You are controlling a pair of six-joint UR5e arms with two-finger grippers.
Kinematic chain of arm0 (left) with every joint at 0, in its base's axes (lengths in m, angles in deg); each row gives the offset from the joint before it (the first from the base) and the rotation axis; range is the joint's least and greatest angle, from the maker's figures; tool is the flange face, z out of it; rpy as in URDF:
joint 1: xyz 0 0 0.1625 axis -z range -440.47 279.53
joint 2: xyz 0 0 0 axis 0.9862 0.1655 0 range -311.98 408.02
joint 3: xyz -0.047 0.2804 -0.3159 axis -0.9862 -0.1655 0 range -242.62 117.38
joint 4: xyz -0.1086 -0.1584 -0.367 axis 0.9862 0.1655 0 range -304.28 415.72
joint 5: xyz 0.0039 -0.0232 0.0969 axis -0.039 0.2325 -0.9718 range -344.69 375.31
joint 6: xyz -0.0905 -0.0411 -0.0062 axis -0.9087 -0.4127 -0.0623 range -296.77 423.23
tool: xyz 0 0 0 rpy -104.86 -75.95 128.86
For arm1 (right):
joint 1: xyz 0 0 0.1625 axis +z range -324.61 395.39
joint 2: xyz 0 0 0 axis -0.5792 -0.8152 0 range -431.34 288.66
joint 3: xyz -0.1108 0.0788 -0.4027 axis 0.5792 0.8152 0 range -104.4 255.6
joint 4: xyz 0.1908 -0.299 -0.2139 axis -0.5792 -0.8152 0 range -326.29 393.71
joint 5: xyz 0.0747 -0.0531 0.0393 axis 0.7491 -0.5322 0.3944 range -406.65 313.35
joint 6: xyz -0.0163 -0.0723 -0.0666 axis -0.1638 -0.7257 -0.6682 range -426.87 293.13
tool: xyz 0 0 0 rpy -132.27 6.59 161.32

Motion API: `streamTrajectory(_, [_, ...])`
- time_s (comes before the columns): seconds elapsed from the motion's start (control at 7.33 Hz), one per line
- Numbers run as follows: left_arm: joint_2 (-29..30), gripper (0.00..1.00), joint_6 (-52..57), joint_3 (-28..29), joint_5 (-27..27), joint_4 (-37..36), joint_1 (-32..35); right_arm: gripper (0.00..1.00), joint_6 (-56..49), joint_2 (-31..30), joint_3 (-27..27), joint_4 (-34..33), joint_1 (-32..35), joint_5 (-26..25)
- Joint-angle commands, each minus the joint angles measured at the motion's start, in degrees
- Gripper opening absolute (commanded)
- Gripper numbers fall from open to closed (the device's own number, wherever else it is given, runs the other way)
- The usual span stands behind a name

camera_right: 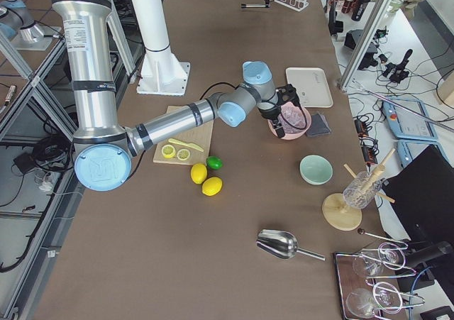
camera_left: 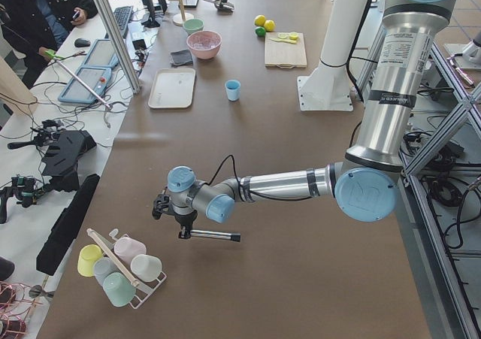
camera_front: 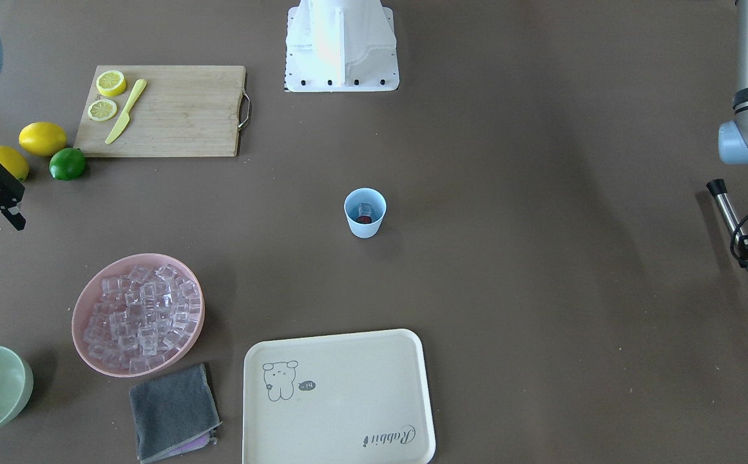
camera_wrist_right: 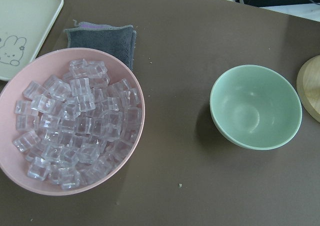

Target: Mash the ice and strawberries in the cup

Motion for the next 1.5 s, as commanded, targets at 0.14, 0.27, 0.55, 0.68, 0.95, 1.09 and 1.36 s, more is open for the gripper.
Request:
streamTrajectory(0.14, [0.49,0.48,-0.08,0.32,-0.51,-0.27,-0.4,1.0,0.07,0.82,0.03,-0.07,-0.77,0.1])
streamTrajectory(0.27, [0.41,0.82,0.01,0.23,-0.51,-0.18,-0.31,1.0,-0.02,0.82,-0.84,0.01,-0.95,0.1])
streamTrajectory(0.55, [0.14,0.98,-0.17,-2.13,0.8,-0.09,3.18,1.0,-0.02,1.34,-0.42,-0.07,-1.47,-0.07])
streamTrajectory(0.68, [0.66,0.98,-0.25,-2.23,1.25,-0.18,4.51,1.0,-0.1,1.78,-0.24,-0.07,-1.56,-0.16])
streamTrajectory(0.95, [6.07,0.98,-0.26,-2.49,1.95,-7.76,10.46,1.0,-0.54,3.63,0.37,-1.65,-0.09,0.01])
streamTrajectory(1.09, [8.12,0.98,-0.17,-4.15,3.26,-13.22,12.41,1.0,-1.76,4.59,0.47,-5.31,2.1,-0.51])
streamTrajectory(1.36, [10.68,0.98,-0.95,-6.0,3.71,-14.07,12.61,1.0,-8.16,8.63,1.26,-17.5,6.16,-0.6])
